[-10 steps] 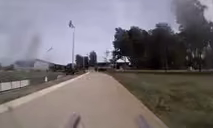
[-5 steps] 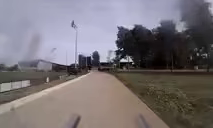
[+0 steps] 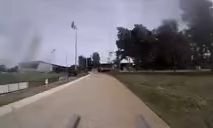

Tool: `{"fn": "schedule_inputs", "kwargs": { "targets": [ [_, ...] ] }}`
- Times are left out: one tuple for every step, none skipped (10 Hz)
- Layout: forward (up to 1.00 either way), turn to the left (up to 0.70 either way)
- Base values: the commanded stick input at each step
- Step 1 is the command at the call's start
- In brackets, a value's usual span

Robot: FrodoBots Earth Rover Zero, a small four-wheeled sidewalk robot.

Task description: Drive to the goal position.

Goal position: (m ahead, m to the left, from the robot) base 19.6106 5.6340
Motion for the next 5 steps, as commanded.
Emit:
{"fn": "schedule_inputs", "kwargs": {
  "targets": [
    [1.00,0.00],
    [1.00,0.00],
    [1.00,0.00],
    [1.00,0.00],
    [1.00,0.00]
  ]
}}
